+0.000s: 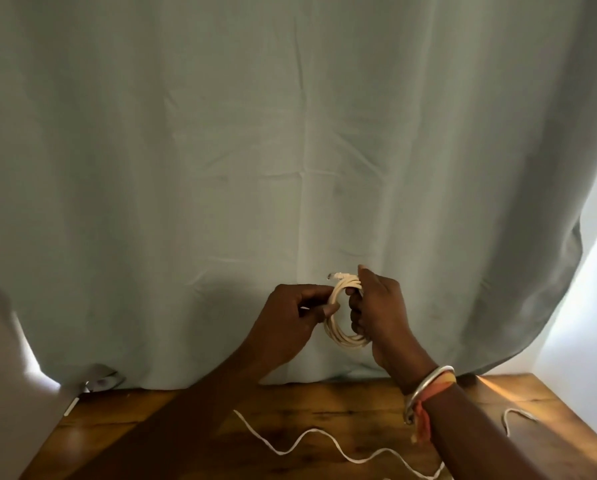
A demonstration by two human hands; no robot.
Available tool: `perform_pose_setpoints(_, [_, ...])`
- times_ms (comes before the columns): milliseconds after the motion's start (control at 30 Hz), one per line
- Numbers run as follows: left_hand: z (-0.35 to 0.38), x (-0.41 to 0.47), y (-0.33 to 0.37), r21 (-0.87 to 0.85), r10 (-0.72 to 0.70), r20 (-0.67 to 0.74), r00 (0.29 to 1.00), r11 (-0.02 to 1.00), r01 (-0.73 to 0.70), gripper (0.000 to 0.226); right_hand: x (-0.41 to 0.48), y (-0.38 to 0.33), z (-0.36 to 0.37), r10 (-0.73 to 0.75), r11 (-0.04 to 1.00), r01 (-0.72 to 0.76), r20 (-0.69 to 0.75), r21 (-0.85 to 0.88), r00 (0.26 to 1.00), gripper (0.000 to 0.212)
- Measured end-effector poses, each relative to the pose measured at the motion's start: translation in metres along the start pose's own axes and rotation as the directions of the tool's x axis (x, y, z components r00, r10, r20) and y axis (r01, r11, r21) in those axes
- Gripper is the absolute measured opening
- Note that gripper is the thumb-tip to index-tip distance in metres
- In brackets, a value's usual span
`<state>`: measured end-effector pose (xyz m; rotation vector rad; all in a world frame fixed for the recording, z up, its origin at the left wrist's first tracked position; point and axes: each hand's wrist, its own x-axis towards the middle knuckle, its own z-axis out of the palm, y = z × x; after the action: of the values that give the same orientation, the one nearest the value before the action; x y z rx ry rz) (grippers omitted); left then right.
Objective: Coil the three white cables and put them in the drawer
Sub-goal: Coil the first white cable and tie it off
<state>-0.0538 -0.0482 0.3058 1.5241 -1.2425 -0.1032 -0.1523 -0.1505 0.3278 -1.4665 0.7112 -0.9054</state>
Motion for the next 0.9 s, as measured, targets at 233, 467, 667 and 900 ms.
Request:
perform_pose_setpoints(233, [0.010, 0.004, 0.007, 0.532, 0.171, -0.008, 0.985, 0.835, -0.140, 0.038, 0.001, 0.004, 0.006, -0.141, 0.977, 0.148, 0.057, -0.151, 0.988, 0.049])
perform_pose_setpoints(467, [0.004, 0.016, 0.010, 0.364, 0.022, 0.032, 0.999, 0.931, -0.032, 0.016, 0.009, 0.005, 0.003, -0.270, 0.899, 0.283, 0.085, -0.334, 0.959, 0.050])
perform_pose_setpoints(667, [0.003, 0.014, 0.015, 0.000, -0.202, 0.159, 0.966, 0.979, 0.205, 0.020, 0.025, 0.003, -0.009, -0.384, 0.812, 0.336, -0.003, -0.478, 0.923, 0.049])
perform_pose_setpoints(900, [-0.004, 0.009, 0.021, -0.494, -0.375, 0.380, 0.845, 0.690, 0.528, 0.036, 0.024, 0.010, -0.014, -0.222, 0.946, 0.211, -0.020, -0.246, 0.975, 0.046])
